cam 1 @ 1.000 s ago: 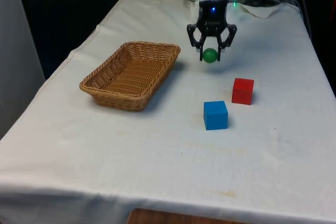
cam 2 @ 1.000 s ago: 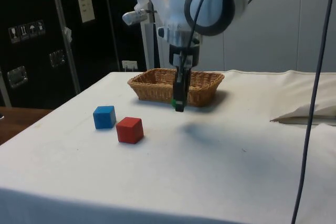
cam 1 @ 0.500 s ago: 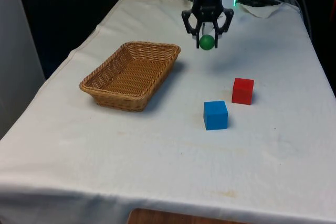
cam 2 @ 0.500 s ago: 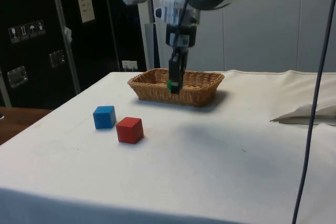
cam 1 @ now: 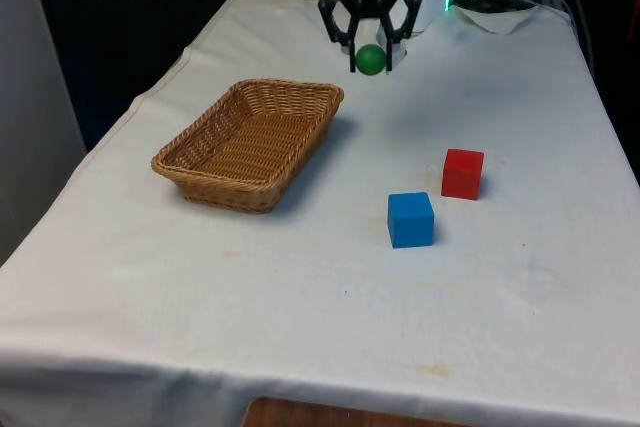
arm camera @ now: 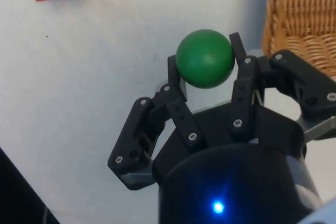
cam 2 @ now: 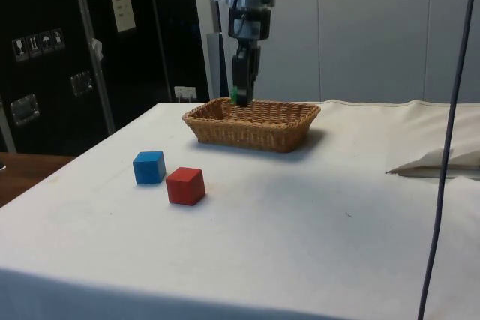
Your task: Place all non-red objects into the basket.
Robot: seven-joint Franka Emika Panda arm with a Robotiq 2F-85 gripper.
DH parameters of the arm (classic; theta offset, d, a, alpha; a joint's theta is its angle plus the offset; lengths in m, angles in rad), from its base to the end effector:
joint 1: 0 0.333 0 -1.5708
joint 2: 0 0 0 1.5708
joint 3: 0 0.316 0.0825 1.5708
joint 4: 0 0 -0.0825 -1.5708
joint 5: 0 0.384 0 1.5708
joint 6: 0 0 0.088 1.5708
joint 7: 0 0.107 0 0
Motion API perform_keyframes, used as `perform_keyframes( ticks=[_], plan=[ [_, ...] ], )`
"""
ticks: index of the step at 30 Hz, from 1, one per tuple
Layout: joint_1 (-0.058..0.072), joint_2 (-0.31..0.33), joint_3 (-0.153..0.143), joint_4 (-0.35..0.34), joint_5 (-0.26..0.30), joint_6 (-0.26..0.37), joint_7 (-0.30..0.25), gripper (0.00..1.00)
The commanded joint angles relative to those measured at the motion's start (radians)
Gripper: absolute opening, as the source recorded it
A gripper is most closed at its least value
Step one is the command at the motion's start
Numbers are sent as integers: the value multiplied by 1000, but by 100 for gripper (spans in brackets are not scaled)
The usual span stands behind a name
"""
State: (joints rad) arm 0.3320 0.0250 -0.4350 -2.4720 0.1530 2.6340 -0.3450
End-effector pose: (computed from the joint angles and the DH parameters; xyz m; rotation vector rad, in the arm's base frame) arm 0.4857 -0.0543 0.2965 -3.0874 -0.1766 -0.2361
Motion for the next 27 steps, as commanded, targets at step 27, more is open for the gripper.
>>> perform_keyframes(
  ticks=[27],
  plan=[
    [-34, 152, -122, 153, 156, -63, -252, 0]
  ],
)
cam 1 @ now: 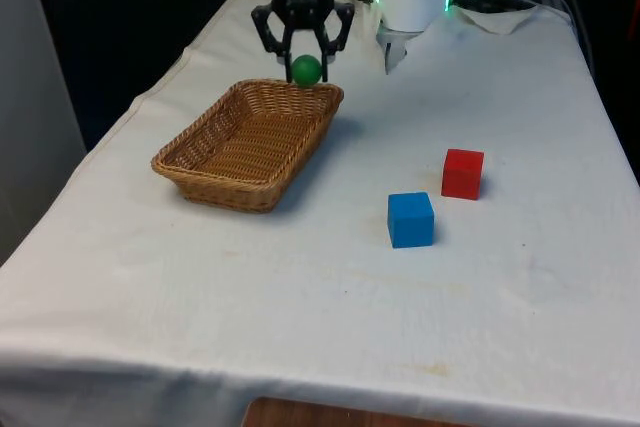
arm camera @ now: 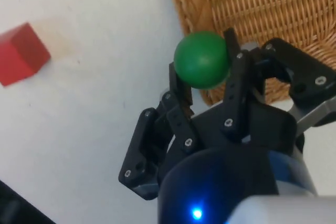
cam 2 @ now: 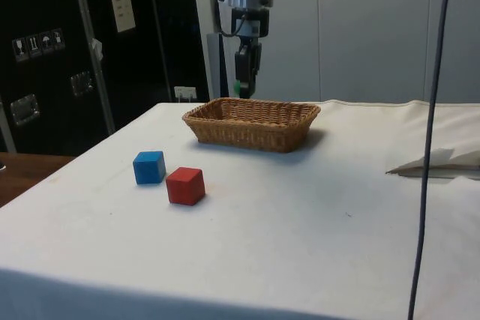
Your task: Place all non-red objects into the basket.
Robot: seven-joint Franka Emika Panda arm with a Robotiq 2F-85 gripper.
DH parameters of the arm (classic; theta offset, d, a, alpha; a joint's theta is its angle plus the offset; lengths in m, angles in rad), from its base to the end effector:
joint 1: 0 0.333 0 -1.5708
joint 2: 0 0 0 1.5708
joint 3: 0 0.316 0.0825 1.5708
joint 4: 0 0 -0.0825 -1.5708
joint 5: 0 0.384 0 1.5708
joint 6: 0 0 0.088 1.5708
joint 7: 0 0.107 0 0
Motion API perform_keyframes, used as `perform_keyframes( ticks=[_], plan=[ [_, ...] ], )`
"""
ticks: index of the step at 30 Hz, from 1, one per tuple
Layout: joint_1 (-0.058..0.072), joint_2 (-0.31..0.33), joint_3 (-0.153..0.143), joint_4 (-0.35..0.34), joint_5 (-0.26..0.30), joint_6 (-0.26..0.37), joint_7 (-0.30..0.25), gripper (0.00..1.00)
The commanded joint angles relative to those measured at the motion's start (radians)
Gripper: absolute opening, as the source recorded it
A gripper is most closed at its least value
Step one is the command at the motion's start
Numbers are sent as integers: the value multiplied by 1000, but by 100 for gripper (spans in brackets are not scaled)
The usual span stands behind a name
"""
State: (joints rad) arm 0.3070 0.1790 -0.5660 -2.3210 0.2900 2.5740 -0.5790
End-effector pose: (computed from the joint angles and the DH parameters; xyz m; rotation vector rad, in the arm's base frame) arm 0.5110 -0.1411 0.2856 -3.1096 -0.1491 -0.2050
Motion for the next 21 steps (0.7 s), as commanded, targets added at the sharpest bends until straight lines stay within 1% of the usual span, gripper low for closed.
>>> perform_keyframes(
  ticks=[1, 2, 3, 4, 10, 11, 13, 14, 15, 17, 18, 19, 20, 21],
  plan=[
    [-11, 9, 7, 8, 34, -3, -33, 0],
    [-13, 20, 4, 15, 49, -2, -47, 0],
    [-1, 12, -3, 7, 16, 0, -16, 0],
    [-14, 31, 1, 21, 63, -3, -61, 0],
    [-29, 104, -11, 65, 157, -5, -152, 0],
    [-33, 129, -16, 81, 189, -6, -182, 0],
    [-36, 155, -22, 97, 220, -8, -211, 0],
    [-22, 162, -35, 95, 214, -2, -203, 0],
    [-37, 167, -24, 104, 234, -9, -223, 0],
    [-39, 191, -25, 115, 267, -3, -251, 0],
    [-41, 213, -27, 124, 296, 0, -274, 0],
    [-41, 213, -27, 124, 296, 0, -274, 0],
    [-42, 225, -26, 128, 313, 2, -287, 0],
    [-44, 247, -25, 137, 343, 4, -310, 0]
  ],
)
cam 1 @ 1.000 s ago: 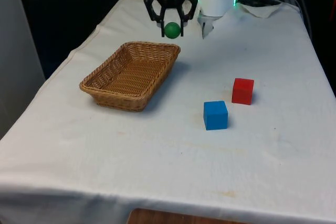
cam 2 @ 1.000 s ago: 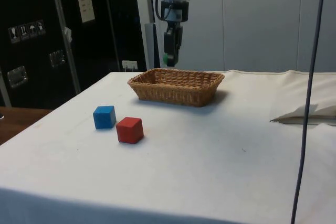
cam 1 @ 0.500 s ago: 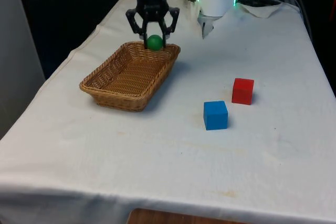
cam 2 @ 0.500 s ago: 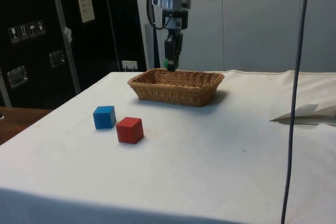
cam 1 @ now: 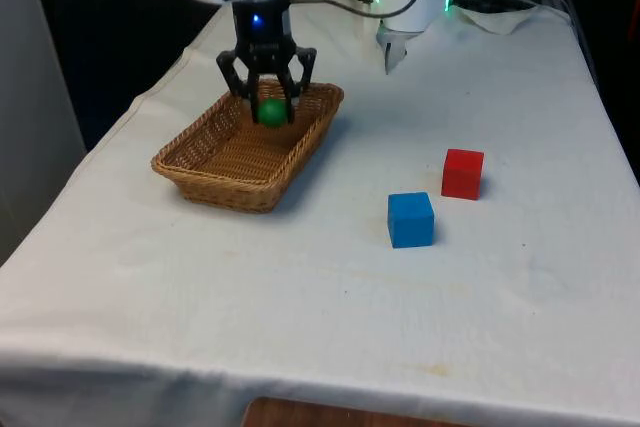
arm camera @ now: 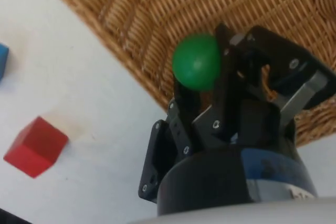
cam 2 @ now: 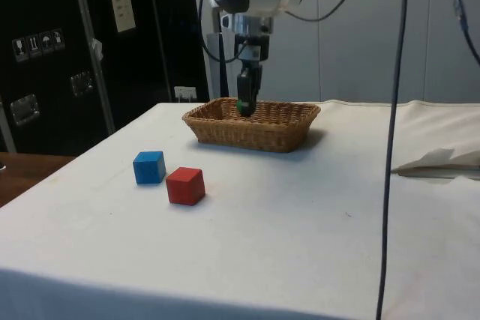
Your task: Place all non-red objects into the basket.
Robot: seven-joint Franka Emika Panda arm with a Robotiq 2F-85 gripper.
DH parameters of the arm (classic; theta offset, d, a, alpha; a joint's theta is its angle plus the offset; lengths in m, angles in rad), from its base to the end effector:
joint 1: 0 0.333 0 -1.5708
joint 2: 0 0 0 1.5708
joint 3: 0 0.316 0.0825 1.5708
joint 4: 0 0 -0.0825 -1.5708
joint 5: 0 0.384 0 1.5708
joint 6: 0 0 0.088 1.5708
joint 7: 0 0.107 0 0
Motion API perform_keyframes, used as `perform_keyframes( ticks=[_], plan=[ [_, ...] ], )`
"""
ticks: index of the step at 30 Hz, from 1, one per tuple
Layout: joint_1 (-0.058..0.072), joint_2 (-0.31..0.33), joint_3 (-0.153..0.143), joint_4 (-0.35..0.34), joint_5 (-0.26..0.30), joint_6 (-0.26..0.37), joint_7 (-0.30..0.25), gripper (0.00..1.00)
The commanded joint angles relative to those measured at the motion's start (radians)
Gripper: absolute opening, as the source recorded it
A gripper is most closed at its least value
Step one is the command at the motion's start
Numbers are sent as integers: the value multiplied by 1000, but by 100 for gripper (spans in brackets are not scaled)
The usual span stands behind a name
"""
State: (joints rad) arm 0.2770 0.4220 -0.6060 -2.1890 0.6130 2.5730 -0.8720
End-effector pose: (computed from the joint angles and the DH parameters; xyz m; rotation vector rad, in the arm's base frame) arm 0.5275 -0.1916 0.2295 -3.0914 -0.1271 -0.2045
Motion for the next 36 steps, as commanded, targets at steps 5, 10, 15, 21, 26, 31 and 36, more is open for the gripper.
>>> perform_keyframes(
  ticks=[5, 10, 15, 21, 26, 31, 36],
  plan=[
    [-12, 45, 16, 19, 74, 6, -51, 0],
    [-10, 86, 16, 36, 137, 3, -92, 0],
    [-9, 101, 15, 42, 164, 2, -110, 34],
    [-10, 104, 17, 43, 168, 2, -112, 96],
    [-10, 105, 17, 43, 169, 2, -112, 100],
    [4, 85, -8, 45, 142, -15, -90, 100],
    [13, 56, -27, 47, 123, -32, -74, 100]
  ],
)
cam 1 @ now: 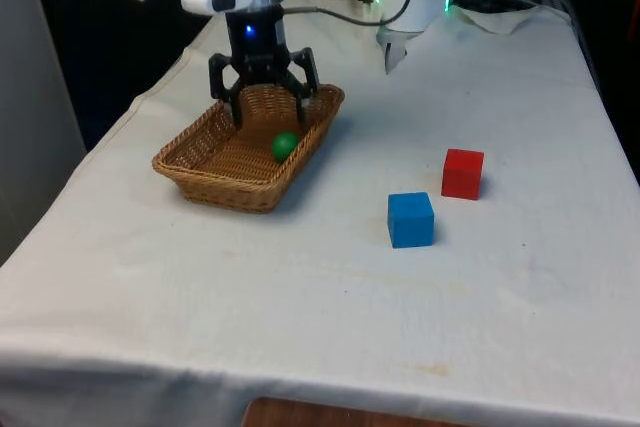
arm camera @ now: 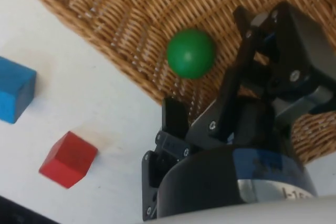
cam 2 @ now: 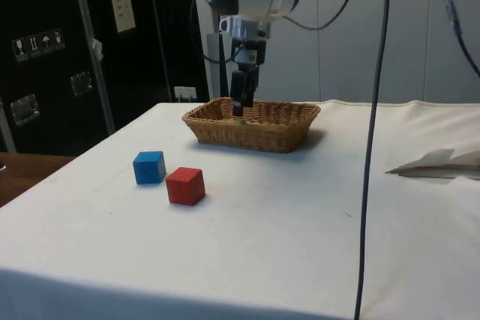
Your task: Place all non-red objects into the basket.
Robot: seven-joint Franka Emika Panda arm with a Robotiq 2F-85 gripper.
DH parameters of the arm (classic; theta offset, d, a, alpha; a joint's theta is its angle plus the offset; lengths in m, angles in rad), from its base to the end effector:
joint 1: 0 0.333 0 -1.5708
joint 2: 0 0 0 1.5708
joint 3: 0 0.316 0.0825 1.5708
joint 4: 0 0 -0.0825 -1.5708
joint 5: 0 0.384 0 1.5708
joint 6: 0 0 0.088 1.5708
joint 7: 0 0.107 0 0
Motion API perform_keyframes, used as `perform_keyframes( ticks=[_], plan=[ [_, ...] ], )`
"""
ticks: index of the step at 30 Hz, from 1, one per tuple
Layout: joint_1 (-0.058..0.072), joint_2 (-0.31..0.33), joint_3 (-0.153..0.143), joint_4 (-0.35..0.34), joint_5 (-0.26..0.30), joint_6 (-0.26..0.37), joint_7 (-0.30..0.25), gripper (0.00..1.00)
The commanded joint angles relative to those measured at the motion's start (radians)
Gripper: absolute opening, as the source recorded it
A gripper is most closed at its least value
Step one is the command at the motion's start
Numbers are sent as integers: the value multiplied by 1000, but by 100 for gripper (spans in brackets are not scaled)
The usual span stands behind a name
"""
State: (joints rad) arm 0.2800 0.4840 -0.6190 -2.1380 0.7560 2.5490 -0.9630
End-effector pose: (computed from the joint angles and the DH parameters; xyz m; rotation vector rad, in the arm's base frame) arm 0.5364 -0.1989 0.2189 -3.0541 -0.0974 -0.2517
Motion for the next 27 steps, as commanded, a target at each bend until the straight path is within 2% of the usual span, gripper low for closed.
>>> perform_keyframes(
  ticks=[1, 6, 7, 8, 10, 14, 15, 16, 24, 25, 26, 27],
  plan=[
    [11, -13, -17, -4, -24, -11, 21, 100],
    [14, -55, -26, -2, -62, -30, 45, 100],
    [3, -53, -14, -1, -43, -22, 28, 100],
    [14, -61, -27, 0, -68, -33, 51, 100],
    [15, -73, -27, 3, -78, -39, 60, 100],
    [29, -103, -22, 14, -112, -51, 104, 100],
    [17, -105, -12, 12, -97, -45, 86, 100],
    [31, -108, -20, 16, -118, -54, 113, 100],
    [52, -138, 9, 31, -153, -60, 181, 100],
    [41, -139, 15, 28, -137, -56, 160, 100],
    [55, -138, 13, 34, -153, -60, 188, 100],
    [57, -139, 17, 36, -154, -60, 194, 100]
  ],
)
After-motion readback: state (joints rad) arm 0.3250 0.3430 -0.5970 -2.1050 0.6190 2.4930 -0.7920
